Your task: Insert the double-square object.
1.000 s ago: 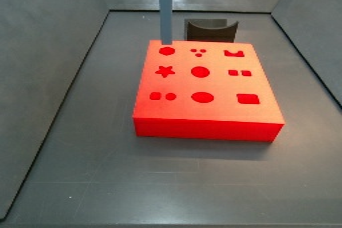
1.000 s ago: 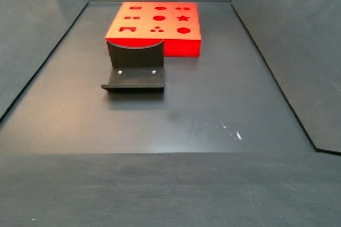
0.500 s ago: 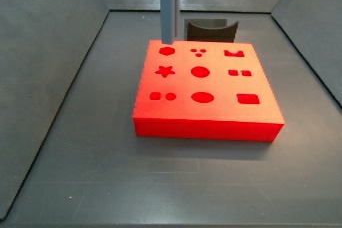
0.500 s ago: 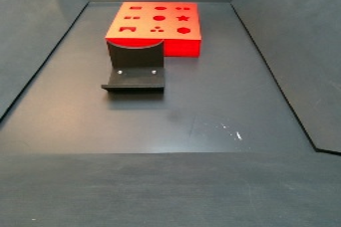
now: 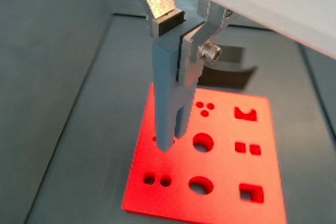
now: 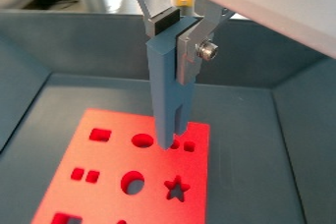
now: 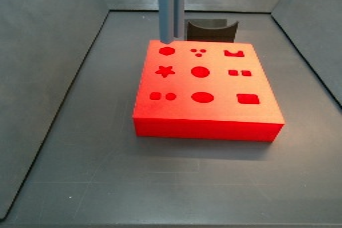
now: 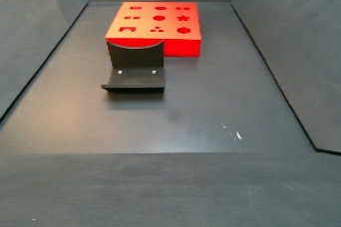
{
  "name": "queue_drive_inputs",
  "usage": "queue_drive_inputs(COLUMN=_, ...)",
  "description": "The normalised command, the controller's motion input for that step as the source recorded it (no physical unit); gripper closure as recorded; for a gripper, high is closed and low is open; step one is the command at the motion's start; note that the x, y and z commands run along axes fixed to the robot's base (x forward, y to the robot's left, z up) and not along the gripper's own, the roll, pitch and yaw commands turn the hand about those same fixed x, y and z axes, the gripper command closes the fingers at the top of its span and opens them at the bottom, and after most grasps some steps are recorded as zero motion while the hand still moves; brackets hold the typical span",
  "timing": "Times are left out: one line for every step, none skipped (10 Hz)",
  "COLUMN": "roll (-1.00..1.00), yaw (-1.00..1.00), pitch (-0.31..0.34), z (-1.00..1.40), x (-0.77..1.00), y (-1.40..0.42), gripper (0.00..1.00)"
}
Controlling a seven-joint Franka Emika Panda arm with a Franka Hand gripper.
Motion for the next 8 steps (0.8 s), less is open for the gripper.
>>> queue_drive_inputs(roll=0.14, yaw=-1.00, pitch=-0.067, z=-0.19, x=0.08, y=0.00, gripper=1.00)
queue_drive_inputs(roll=0.19, yaw=-0.79, pitch=-0.067, z=-0.26, x=0.35, y=0.00, gripper=1.00)
queue_drive_inputs(roll=0.12, yaw=-0.64, pitch=-0.021, z=-0.07, x=0.52, y=0.00, gripper=1.00)
queue_drive_inputs(roll=0.08, yaw=-0.61, pitch=-0.006, z=0.00, x=0.55, y=0.00, gripper=1.00)
queue_drive_inputs(roll=0.07, yaw=-0.60, pitch=0.000, z=0.00, x=0.57, y=0.00, gripper=1.00)
queue_drive_inputs(roll=0.08, yaw=-0.57, pitch=0.000, z=0.00, x=0.59, y=0.00, gripper=1.00)
queue_drive_inputs(roll=0.09, yaw=-0.57, pitch=0.000, z=0.00, x=0.60, y=0.00, gripper=1.00)
queue_drive_inputs(roll=0.11, yaw=-0.59, pitch=0.000, z=0.00, x=0.57, y=0.00, gripper=1.00)
